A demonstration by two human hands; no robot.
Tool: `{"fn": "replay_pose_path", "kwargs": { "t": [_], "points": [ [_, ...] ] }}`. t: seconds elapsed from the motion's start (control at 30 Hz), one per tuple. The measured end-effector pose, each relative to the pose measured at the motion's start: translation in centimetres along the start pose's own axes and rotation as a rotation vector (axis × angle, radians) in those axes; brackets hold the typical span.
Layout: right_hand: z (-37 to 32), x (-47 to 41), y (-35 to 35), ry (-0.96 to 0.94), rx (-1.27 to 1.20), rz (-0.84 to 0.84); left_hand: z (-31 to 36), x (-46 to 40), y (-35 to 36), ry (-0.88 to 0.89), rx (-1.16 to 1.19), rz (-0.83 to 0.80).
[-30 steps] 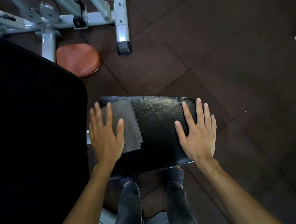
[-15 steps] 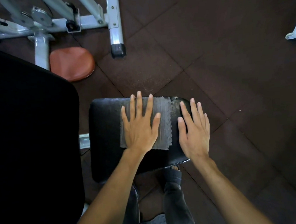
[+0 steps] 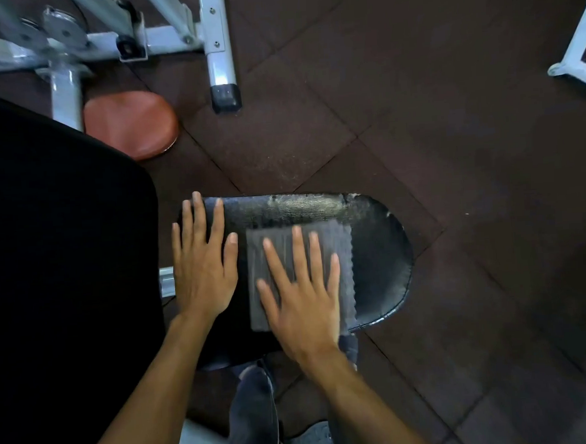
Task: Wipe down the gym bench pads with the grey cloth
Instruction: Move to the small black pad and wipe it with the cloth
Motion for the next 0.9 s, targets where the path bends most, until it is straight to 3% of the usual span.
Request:
{"fn": "replay_pose_path", "kwargs": {
  "t": [0.17,0.37,0.43,0.53,0.67,0.77,0.9],
  "points": [
    [7.4,3.6,-1.4,-0.001,0.087,-0.005,0.2,0.0,-0.1,-0.003,-0.031,-0.013],
    [6.9,-7.4,-3.3,0.284,0.024,0.065,0.1,-0.2,0.4,-0.013,-0.122,-0.029],
    [4.2,-9.0,-2.7,0.198,0.039,0.036,0.1,-0.3,0.5,-0.011,-0.109,-0.015],
    [1.9,-4.6,-1.9,-0.070,0.074,-0.010,0.1,0.0,0.4,0.012,-0.078,-0.001],
    [6.5,2.4,-1.7,-0.254,0.112,-0.030,0.0,0.1,0.1,0.025,-0.068,-0.001],
    [11.2,0.9,-2.8,-0.162,0.135,0.009,0.1,0.0,0.1,0.006,-0.092,-0.014],
    [10.6,-3.0,-3.4,0.060,0.087,0.021,0.0,-0.3,0.4,-0.013,-0.125,-0.045]
  ]
}}
Point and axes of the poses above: each hand's wrist, its own x-axis away from the middle knuckle, its own y-axis out of the palm, z = x × y, the point moved 6 cm from there along -x, towards the middle knuckle, and after that the axes turned 2 degrees about x, right-handed, at the moved point
